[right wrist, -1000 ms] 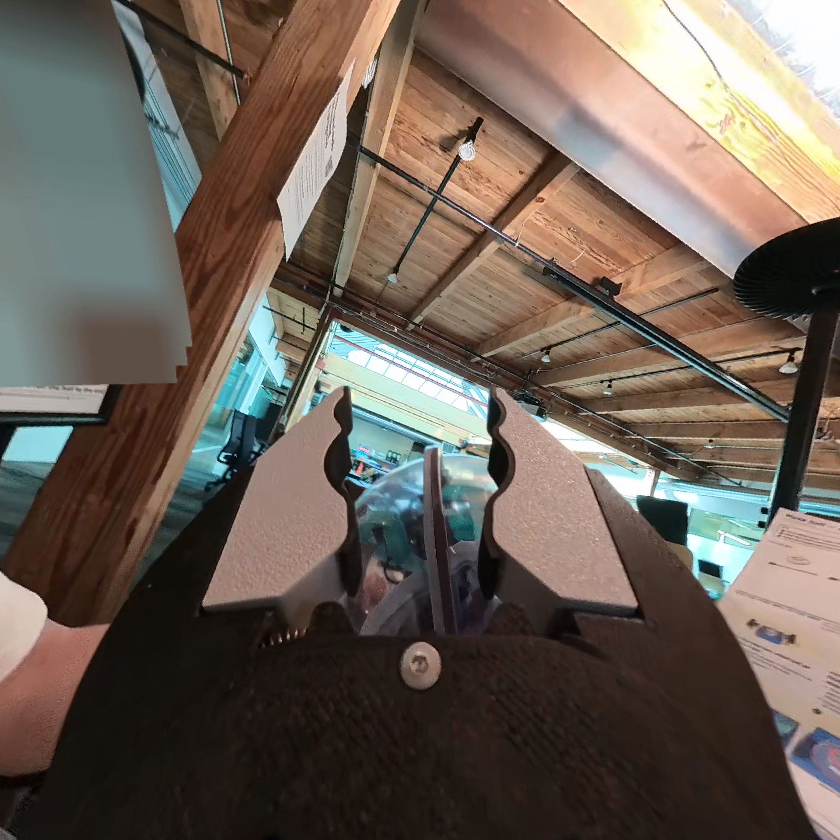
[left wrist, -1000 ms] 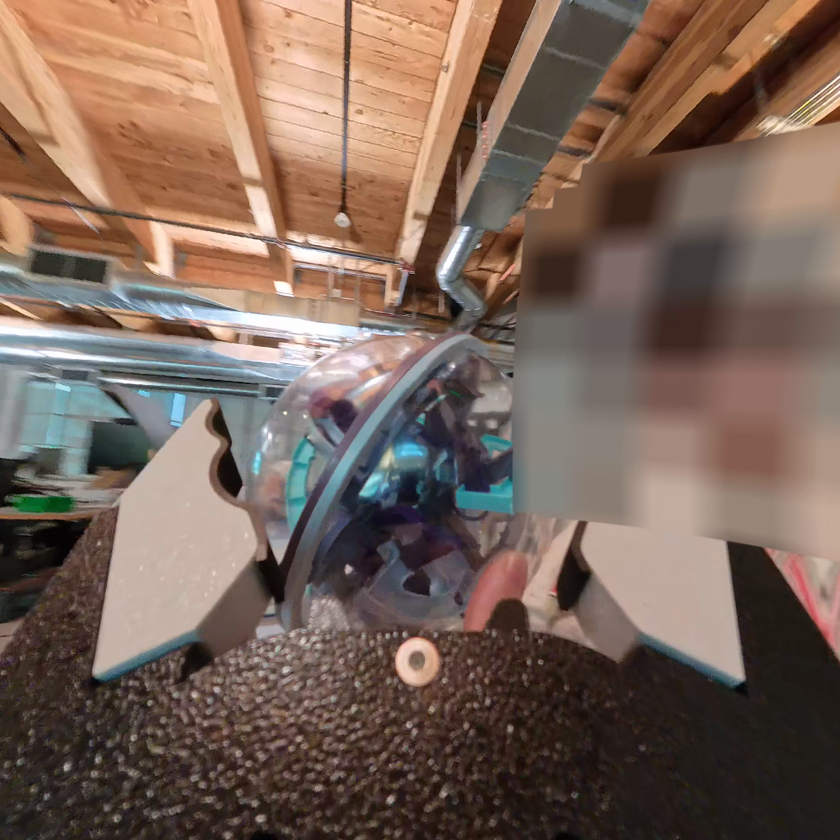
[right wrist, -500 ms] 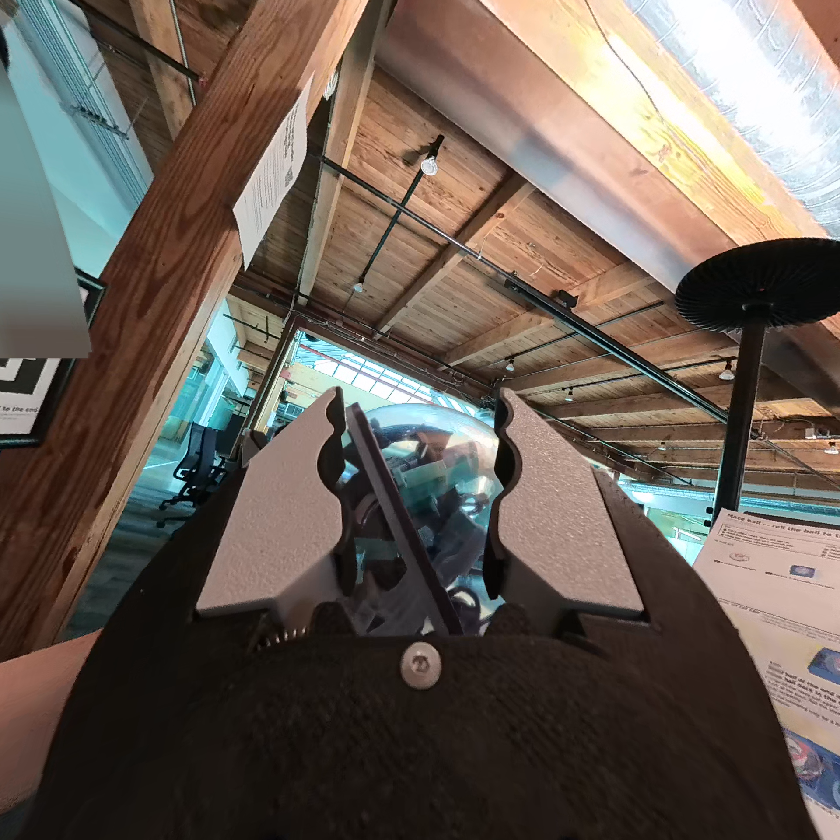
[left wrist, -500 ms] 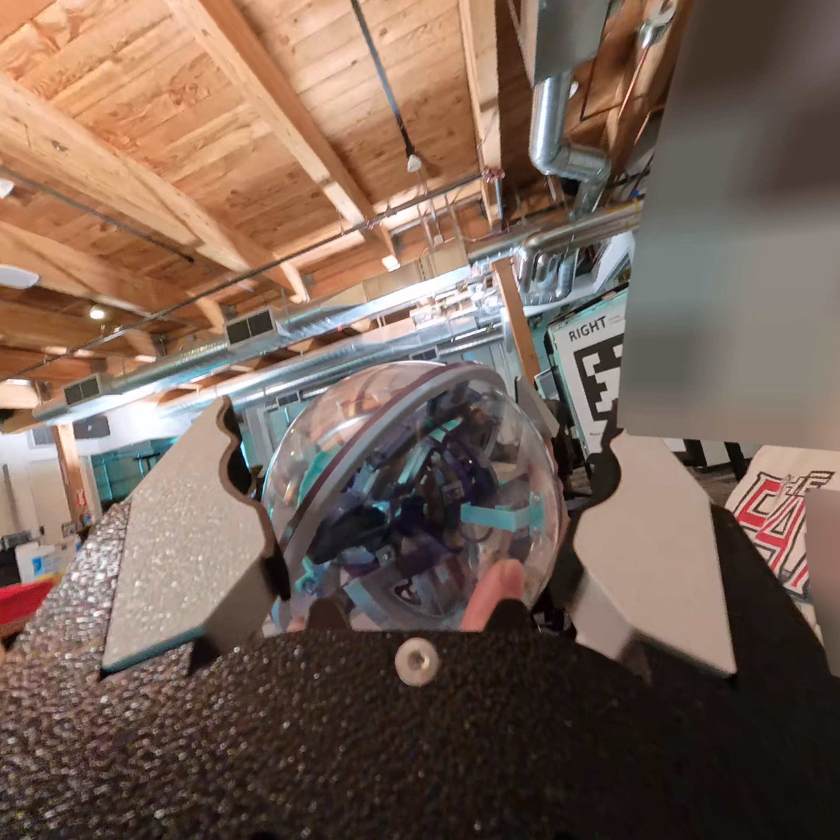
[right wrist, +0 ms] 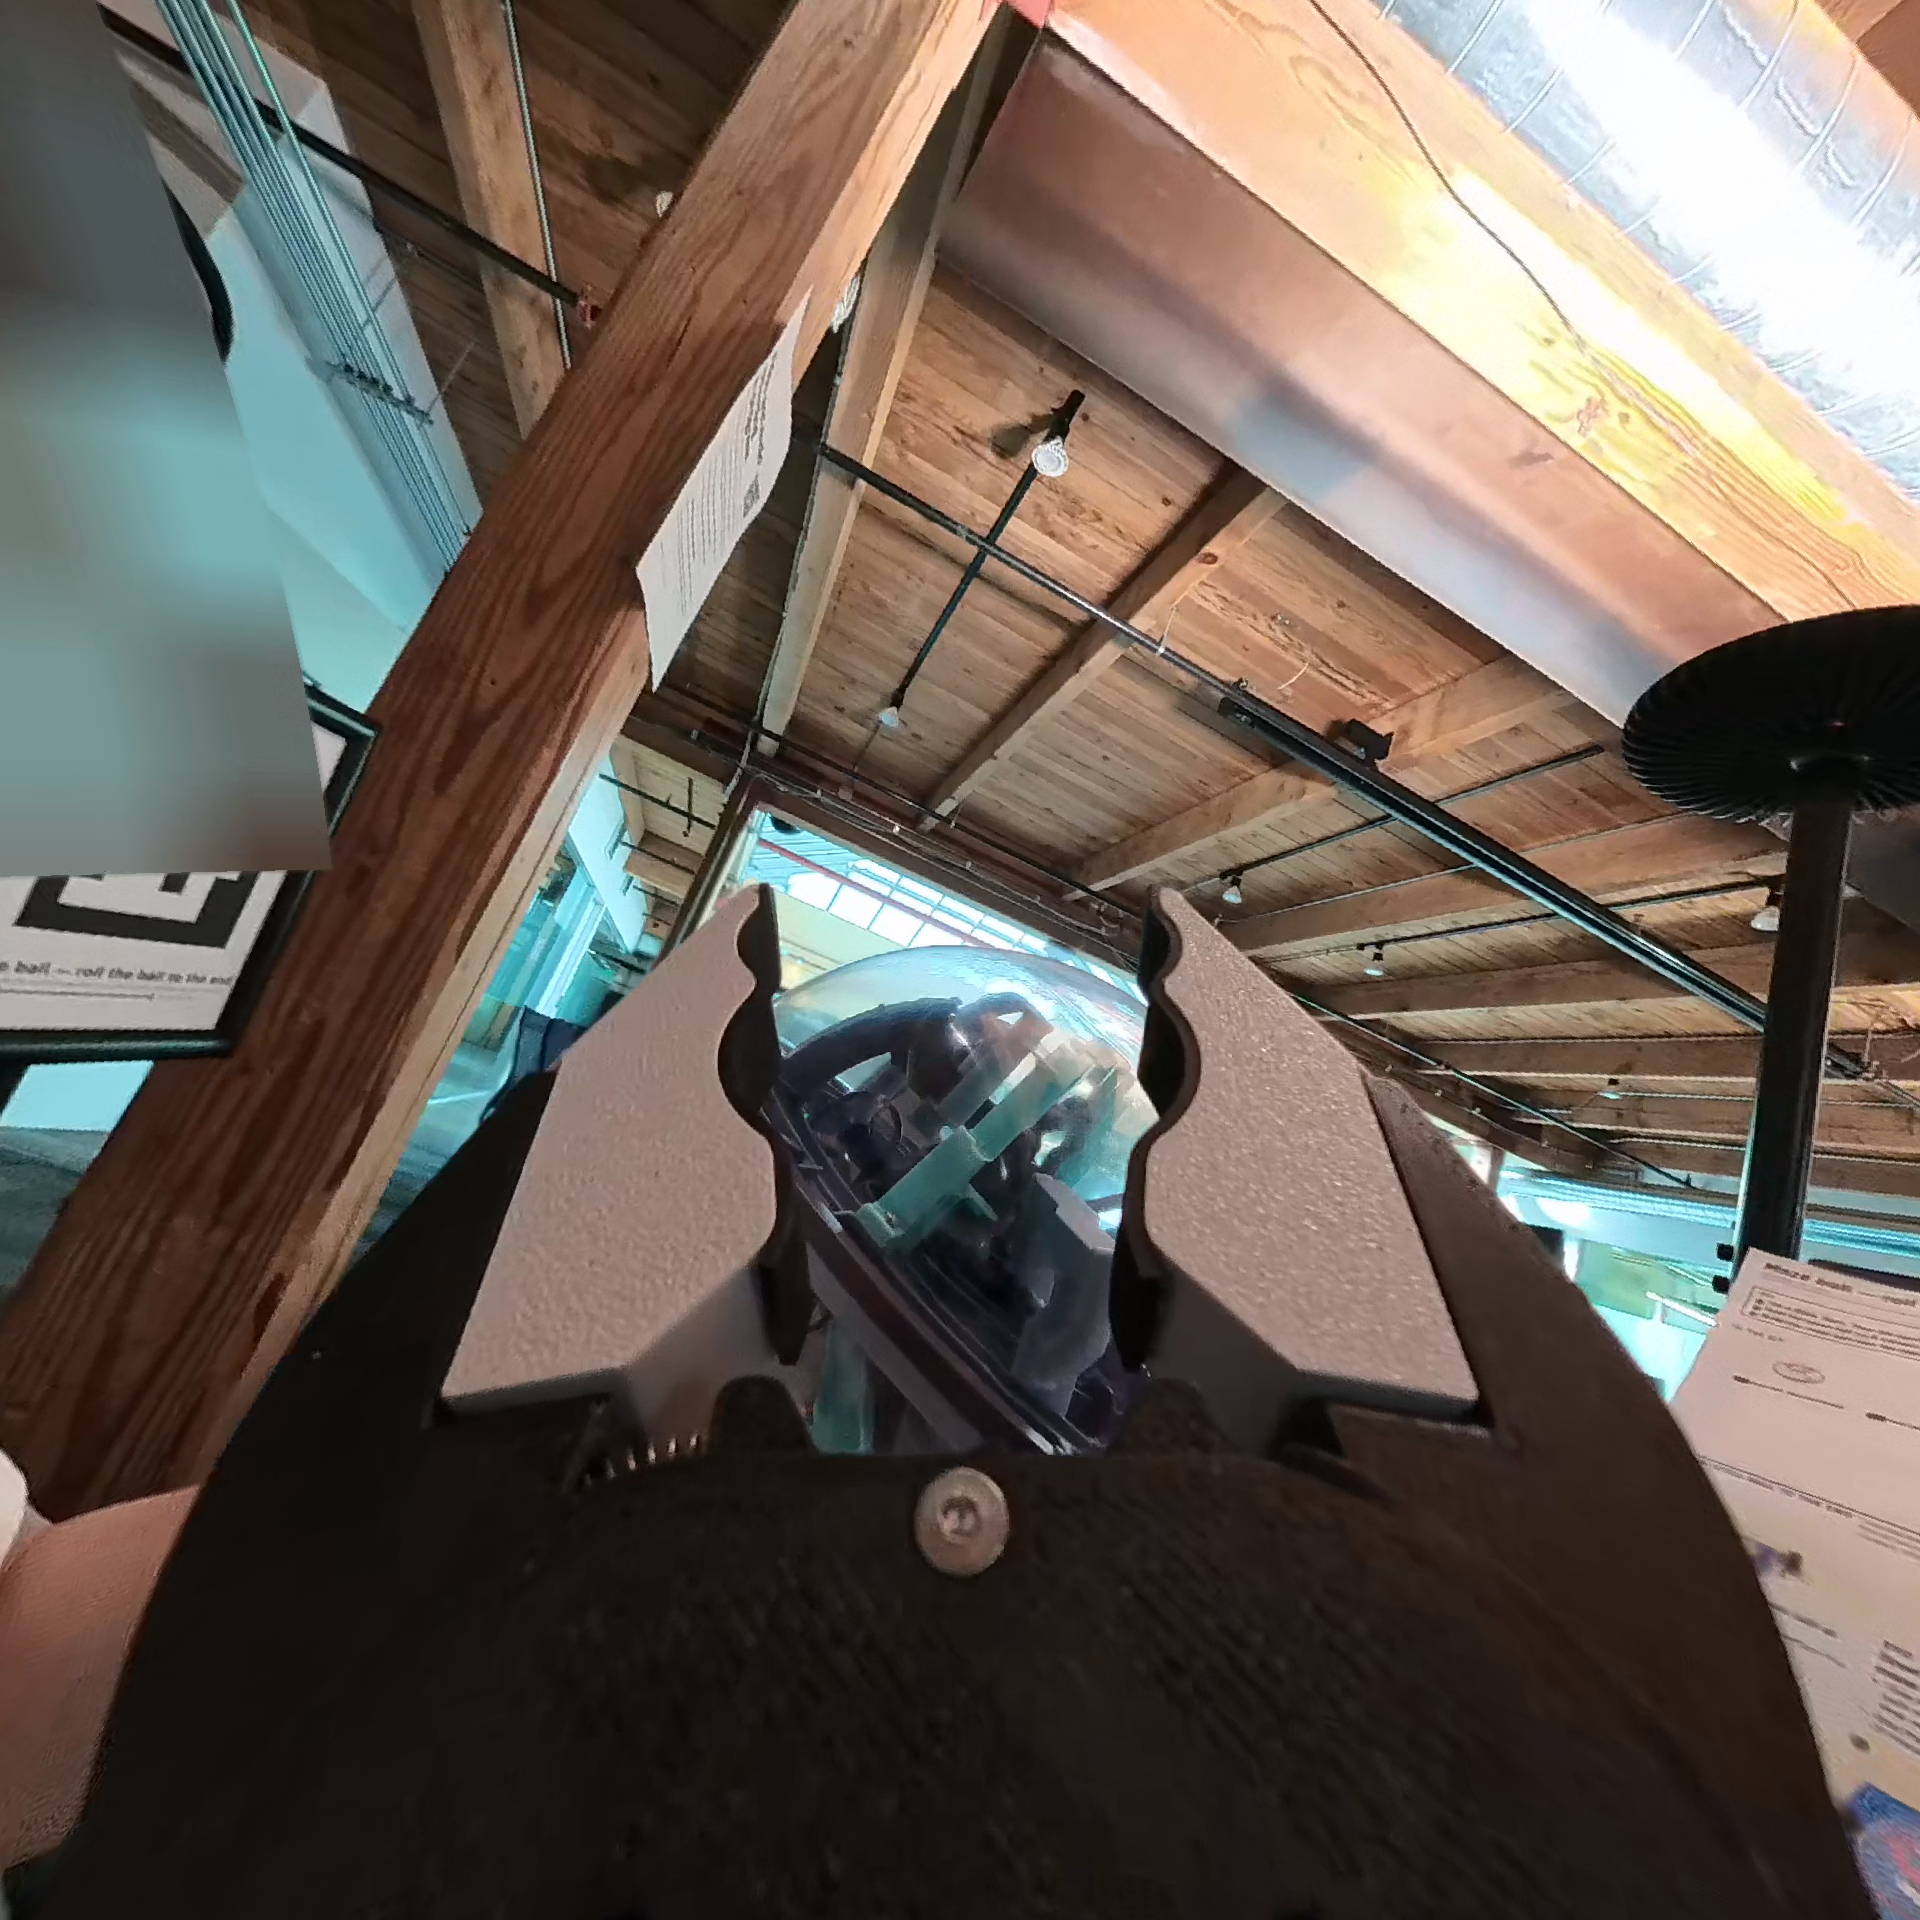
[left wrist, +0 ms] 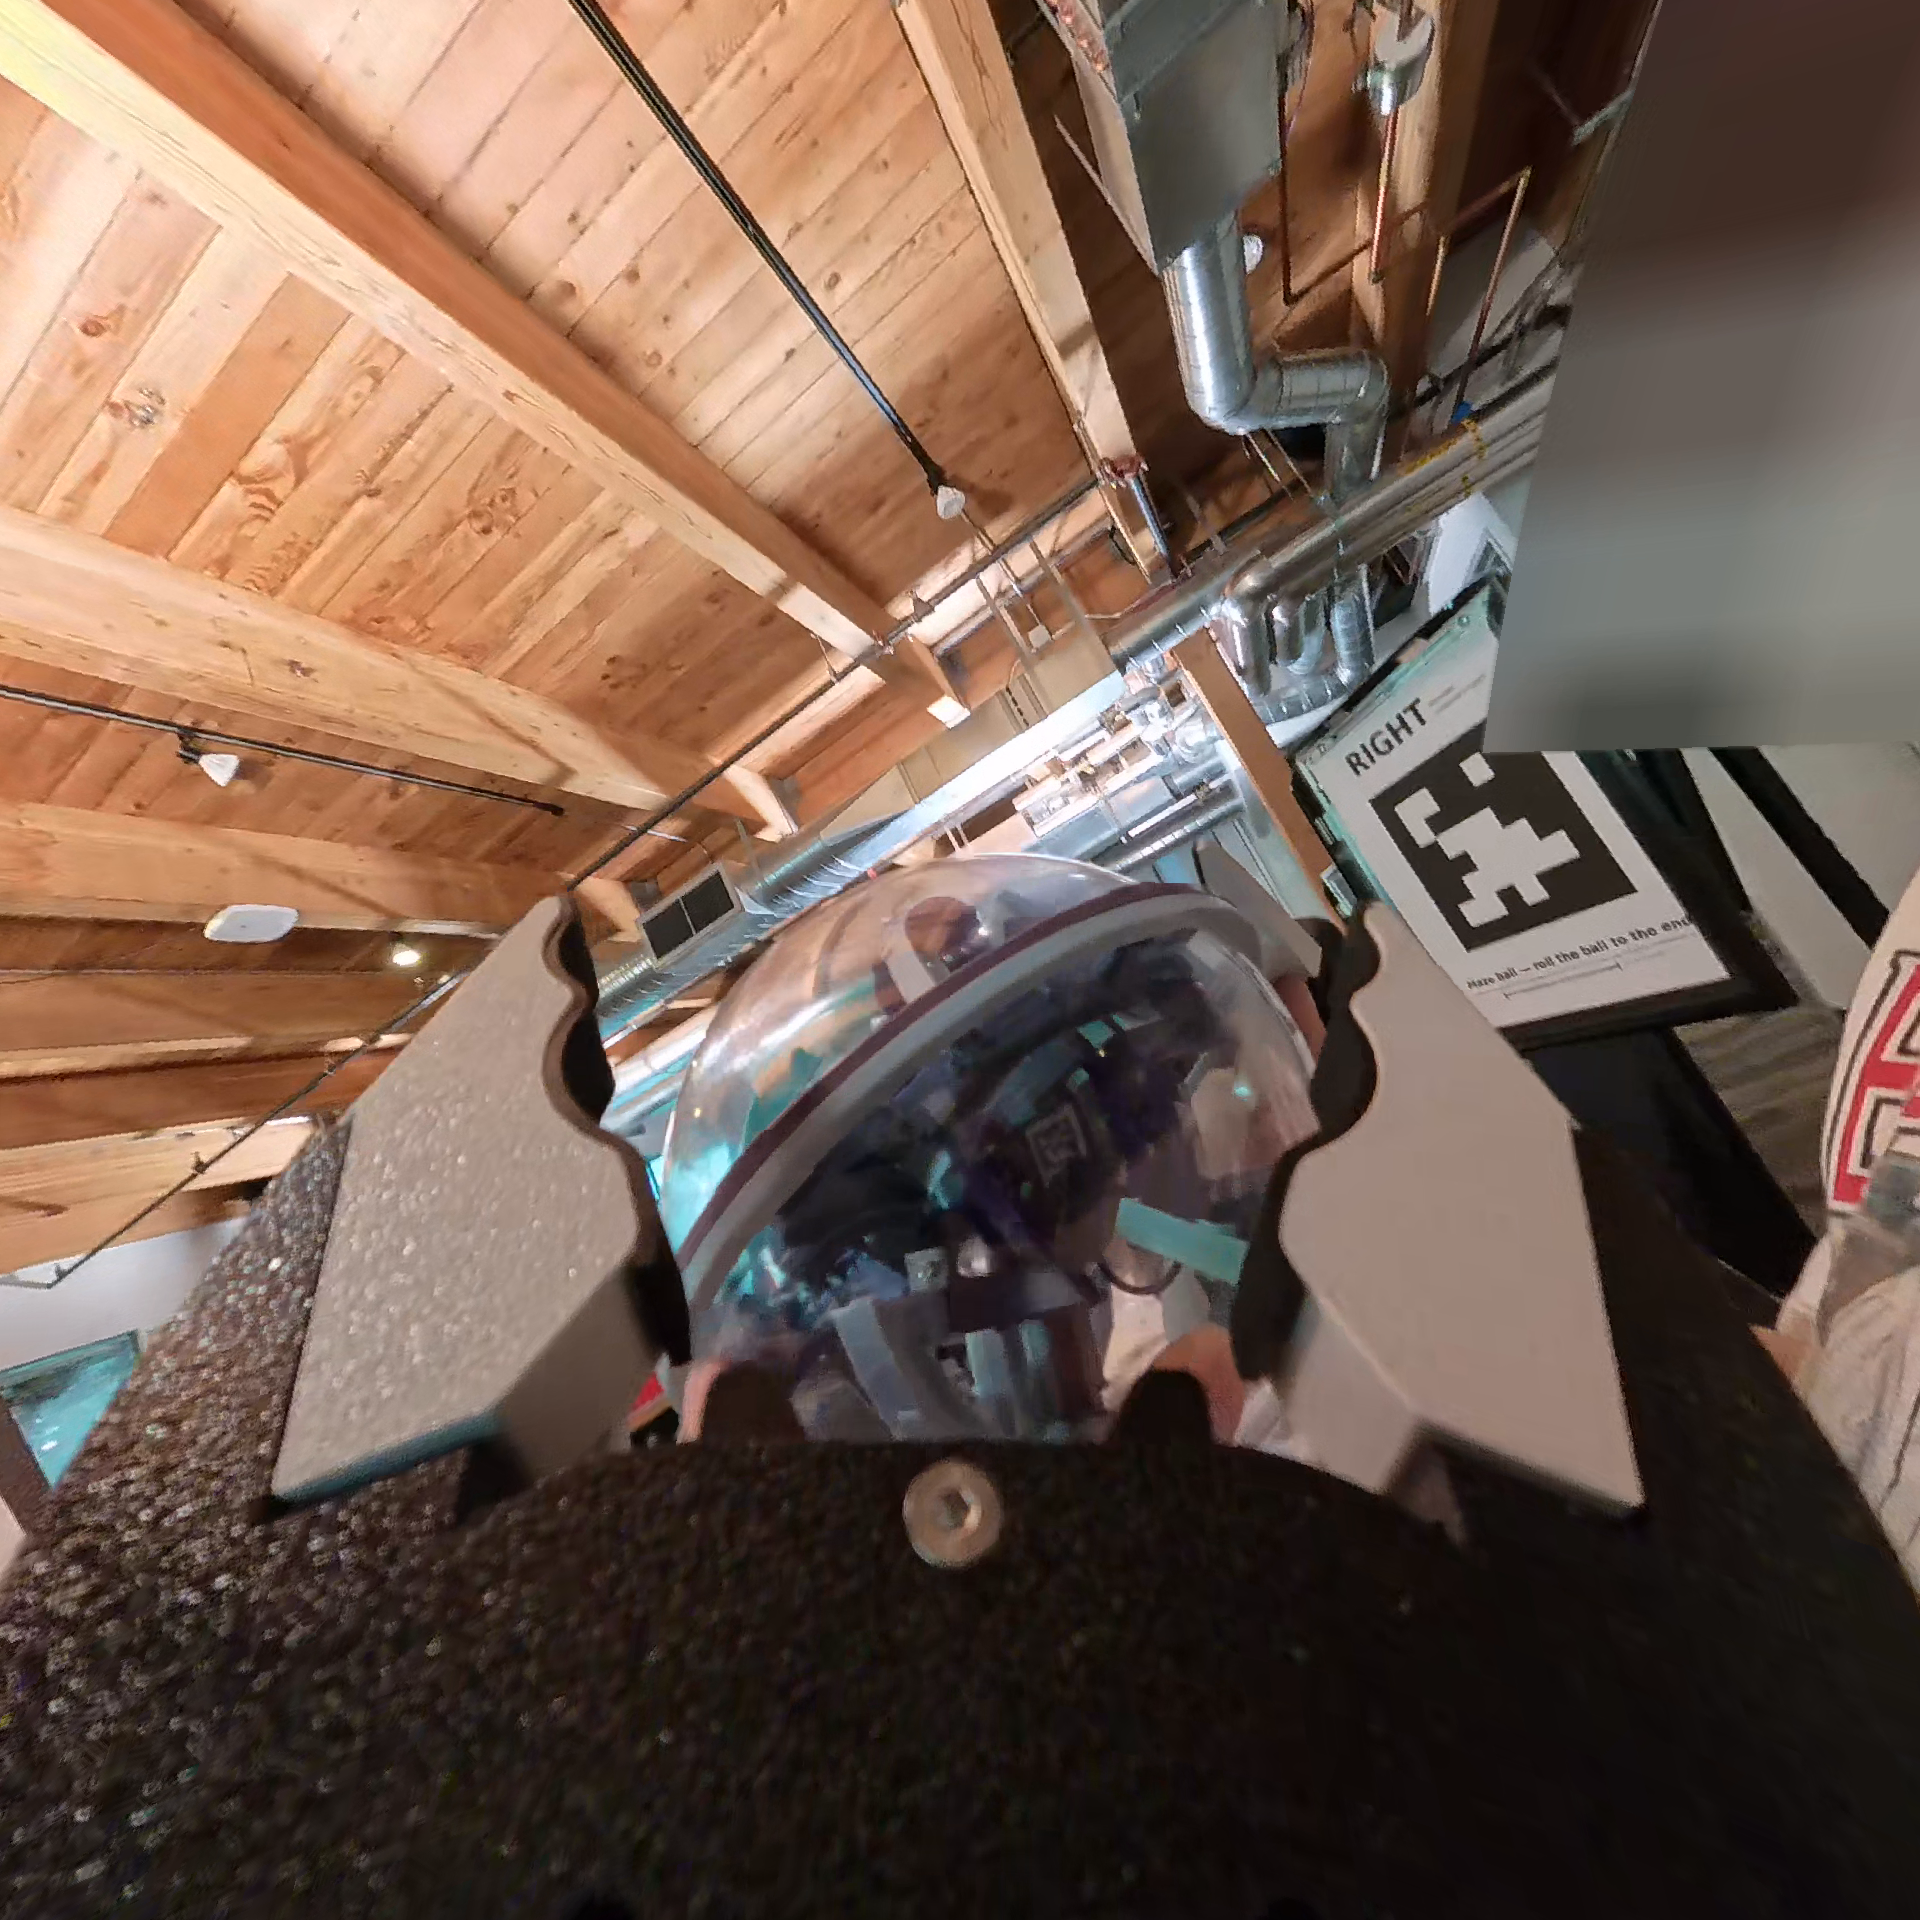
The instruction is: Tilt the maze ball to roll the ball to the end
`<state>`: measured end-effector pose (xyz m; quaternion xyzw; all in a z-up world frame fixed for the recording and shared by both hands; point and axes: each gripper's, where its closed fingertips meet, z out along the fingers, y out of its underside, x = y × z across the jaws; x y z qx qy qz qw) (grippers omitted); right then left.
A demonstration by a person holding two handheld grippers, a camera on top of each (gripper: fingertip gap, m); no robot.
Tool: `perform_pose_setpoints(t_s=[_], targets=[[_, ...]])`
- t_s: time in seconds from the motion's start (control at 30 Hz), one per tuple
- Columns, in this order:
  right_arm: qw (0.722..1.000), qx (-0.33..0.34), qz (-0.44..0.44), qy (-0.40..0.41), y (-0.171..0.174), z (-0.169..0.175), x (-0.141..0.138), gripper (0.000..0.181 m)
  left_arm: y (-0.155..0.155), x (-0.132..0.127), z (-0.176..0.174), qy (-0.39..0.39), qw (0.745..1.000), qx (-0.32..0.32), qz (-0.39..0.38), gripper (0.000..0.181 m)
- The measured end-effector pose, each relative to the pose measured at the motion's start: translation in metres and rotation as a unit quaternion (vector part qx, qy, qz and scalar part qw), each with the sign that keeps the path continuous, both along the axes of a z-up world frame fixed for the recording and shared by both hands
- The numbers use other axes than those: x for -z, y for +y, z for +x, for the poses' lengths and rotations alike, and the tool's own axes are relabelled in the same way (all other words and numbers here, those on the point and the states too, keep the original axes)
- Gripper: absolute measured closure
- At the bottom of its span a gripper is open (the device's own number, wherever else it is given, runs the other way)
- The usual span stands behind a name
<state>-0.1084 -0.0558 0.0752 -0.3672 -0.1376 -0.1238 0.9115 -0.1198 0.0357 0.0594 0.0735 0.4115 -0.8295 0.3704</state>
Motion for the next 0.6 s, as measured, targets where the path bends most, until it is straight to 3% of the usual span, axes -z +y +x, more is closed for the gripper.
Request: perform_pose_setpoints(t_s=[0.17, 0.3, 0.4, 0.6], targets=[[0.999, -0.031, 0.017, 0.036, -0.005, 0.005, -0.004, 0.114, 0.011, -0.015, -0.002, 0.007, 0.998, -0.035, -0.056, 0.045], [0.996, -0.059, 0.016, 0.065, -0.004, 0.017, 0.000, 0.111, 0.009, -0.015, 0.004, 0.023, 0.996, -0.075, -0.048, 0.039], [0.993, -0.090, 0.019, 0.072, -0.007, 0.020, 0.002, 0.112, 0.007, -0.017, -0.006, -0.016, 0.996, -0.077, -0.045, 0.037], [0.989, -0.115, 0.058, 0.072, -0.015, 0.023, -0.005, 0.102, -0.001, -0.018, -0.014, -0.026, 0.996, -0.078, -0.034, 0.045]])
